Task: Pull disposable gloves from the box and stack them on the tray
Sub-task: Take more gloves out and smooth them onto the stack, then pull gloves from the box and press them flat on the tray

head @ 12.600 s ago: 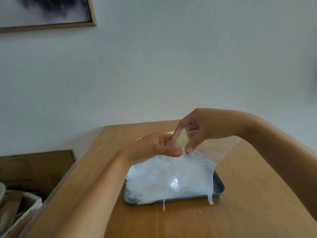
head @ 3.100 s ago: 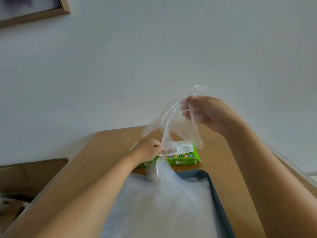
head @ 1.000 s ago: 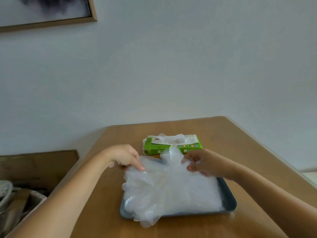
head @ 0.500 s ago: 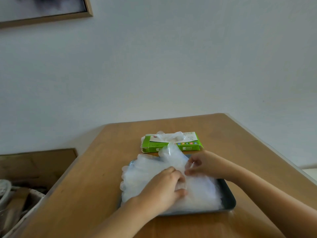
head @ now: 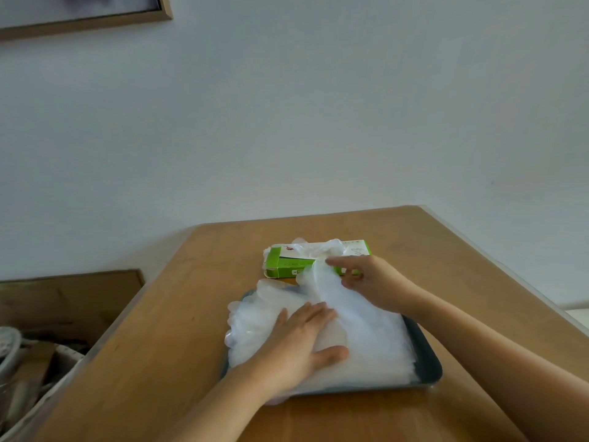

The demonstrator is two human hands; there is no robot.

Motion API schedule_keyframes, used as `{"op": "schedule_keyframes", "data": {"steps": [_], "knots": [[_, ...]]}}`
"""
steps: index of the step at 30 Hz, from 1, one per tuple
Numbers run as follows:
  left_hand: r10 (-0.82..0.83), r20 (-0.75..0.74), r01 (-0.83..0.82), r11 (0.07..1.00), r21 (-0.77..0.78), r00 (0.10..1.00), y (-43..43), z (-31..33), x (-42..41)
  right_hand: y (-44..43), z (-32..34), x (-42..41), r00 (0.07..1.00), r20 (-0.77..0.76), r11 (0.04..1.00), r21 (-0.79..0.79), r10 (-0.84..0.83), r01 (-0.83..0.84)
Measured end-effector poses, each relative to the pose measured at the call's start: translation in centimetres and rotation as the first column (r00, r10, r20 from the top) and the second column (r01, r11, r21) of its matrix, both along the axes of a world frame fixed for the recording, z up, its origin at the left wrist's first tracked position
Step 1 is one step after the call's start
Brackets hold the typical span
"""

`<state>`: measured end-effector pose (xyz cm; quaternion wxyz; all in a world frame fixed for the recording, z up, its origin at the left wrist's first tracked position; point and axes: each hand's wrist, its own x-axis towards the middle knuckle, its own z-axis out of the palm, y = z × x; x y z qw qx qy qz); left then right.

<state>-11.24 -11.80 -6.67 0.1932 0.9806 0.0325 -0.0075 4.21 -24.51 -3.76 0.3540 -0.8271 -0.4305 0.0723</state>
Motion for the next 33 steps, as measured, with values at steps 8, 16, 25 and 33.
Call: {"op": "schedule_keyframes", "data": {"steps": [8, 16, 25, 33], "knots": [[0.065, -0.178, -0.03, 0.98, 0.195, 0.982, 0.0, -0.2, 0.2, -3.3, -1.6, -5.8, 0.917, 0.185, 0.875, -0.413, 0.354, -0.255], [0.143, -0.332, -0.057, 0.965, 0.256, 0.933, 3.0, 1.6, -0.8, -4.3, -1.3, -3.2, 0.913, 0.115, 0.69, -0.693, 0.391, -0.209], [0.231, -0.154, -0.226, 0.973, 0.05, 0.961, 8.3, 8.2, 1.8, -0.2, 4.6, 0.7, 0.965, 0.245, 0.948, -0.319, 0.091, -0.008], [0.162, -0.169, -0.165, 0.986, -0.004, 0.972, 9.8, 6.5, 7.8, 6.6, 2.9, 7.1, 0.929, 0.368, 0.958, -0.278, 0.044, 0.065]]}}
